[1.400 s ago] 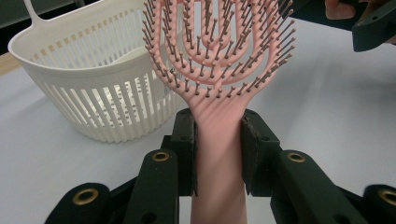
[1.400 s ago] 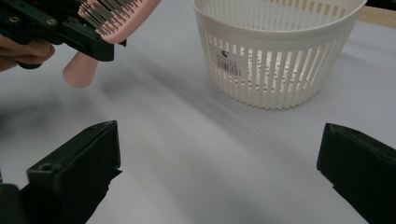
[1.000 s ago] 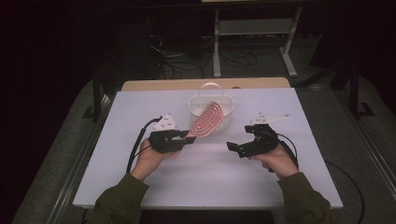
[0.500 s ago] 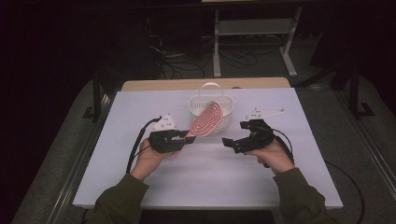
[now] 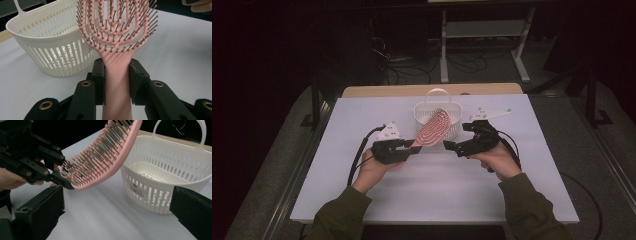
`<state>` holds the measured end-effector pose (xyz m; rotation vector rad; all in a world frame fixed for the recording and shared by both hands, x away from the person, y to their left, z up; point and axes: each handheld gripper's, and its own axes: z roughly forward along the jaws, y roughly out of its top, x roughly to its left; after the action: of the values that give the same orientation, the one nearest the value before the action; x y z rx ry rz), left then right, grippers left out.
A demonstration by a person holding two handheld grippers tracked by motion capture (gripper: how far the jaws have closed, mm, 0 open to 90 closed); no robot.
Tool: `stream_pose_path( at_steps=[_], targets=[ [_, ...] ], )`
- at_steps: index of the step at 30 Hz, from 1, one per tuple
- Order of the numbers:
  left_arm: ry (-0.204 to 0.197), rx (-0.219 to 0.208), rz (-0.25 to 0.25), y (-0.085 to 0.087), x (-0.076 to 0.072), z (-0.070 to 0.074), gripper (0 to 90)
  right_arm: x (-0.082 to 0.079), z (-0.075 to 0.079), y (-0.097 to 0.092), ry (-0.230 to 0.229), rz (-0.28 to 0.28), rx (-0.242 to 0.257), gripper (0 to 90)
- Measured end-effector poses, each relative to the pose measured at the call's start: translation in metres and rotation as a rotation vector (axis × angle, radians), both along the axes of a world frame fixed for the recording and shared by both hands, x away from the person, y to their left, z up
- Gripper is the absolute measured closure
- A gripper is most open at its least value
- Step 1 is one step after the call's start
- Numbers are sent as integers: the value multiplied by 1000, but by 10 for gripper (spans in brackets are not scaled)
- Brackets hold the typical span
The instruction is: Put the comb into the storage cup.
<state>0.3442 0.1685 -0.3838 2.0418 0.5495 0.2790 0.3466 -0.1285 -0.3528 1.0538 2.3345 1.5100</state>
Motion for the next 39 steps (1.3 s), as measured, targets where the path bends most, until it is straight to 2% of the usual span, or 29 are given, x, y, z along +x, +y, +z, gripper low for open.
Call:
stream_pose_path(
  at_steps=[24,39],
  targets=[
    [-11,-6,0,-3,-3,0,702,18,8,23,-5,21,52,0],
    [-17,-11,0,-5,-4,0,702,28,11,34,-14,11,79,11]
  ],
)
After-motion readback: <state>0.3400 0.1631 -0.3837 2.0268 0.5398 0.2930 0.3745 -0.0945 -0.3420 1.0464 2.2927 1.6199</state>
